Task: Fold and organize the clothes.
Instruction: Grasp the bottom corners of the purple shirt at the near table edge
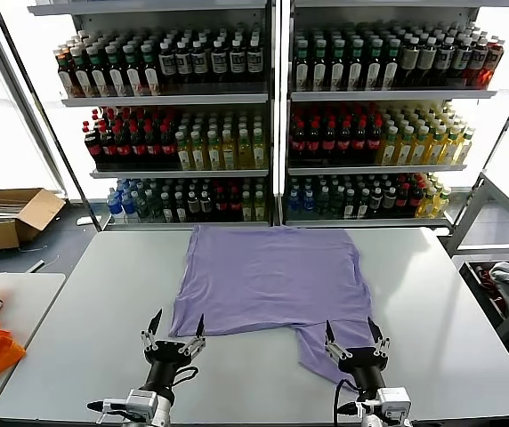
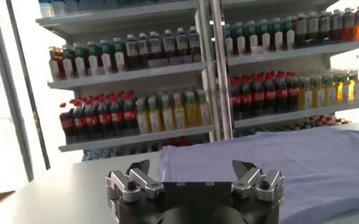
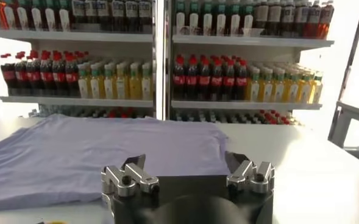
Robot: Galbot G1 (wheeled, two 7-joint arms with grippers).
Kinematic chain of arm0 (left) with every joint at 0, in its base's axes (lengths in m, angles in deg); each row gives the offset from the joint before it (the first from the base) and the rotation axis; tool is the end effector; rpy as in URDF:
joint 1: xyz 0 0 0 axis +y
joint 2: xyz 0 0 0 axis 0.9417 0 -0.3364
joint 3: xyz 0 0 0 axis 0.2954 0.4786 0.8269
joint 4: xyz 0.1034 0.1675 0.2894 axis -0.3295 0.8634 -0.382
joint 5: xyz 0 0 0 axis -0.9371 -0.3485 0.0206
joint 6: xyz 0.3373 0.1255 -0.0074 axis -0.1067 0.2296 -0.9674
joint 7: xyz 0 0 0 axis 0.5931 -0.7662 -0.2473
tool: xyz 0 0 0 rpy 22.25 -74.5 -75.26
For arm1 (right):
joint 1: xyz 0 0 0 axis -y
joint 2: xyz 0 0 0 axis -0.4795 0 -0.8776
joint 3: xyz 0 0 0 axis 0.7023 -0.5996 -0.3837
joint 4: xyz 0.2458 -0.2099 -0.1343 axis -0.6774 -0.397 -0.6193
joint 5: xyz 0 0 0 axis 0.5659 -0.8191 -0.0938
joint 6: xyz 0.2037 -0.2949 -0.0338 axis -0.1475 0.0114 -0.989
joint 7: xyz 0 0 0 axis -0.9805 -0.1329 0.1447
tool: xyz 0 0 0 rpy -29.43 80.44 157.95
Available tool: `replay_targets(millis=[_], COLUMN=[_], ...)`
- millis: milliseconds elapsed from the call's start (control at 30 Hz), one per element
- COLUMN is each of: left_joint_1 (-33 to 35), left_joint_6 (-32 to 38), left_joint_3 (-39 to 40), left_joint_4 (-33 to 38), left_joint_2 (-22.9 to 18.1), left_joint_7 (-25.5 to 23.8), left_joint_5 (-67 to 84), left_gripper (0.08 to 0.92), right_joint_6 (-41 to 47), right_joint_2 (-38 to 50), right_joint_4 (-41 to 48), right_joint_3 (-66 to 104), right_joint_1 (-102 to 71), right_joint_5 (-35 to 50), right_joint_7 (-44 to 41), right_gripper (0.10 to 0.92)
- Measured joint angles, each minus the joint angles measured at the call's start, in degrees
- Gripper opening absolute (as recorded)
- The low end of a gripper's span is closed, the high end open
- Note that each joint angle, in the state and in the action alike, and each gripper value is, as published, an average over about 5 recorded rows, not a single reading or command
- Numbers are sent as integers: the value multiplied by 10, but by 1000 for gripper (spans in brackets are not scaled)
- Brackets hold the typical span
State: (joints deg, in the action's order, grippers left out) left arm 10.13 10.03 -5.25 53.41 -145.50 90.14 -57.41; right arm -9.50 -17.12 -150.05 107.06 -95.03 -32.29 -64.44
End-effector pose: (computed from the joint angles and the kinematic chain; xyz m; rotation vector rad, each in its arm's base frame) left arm 0.1838 -0.0102 -0.3151 -0.1085 -2.9854 -0.2038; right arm 0.1517 0.0150 -0.2737 -0.0074 -2.8278 0.0776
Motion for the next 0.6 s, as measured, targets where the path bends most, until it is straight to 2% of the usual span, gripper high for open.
replay_targets(millis=[600], left_joint_1=[-34], left_joint_6=[-100], left_joint_3=[-16], left_joint_4=[-21], left_joint_2=[66], left_joint_7=[-12], left_joint_5=[61], left_gripper=[823], right_joint_6=[33], right_joint_2=[-9], right_joint_4=[1], right_joint_3=[-7], right_joint_1=[-40], right_joint_5=[35], right_joint_7=[49], right_gripper=[823])
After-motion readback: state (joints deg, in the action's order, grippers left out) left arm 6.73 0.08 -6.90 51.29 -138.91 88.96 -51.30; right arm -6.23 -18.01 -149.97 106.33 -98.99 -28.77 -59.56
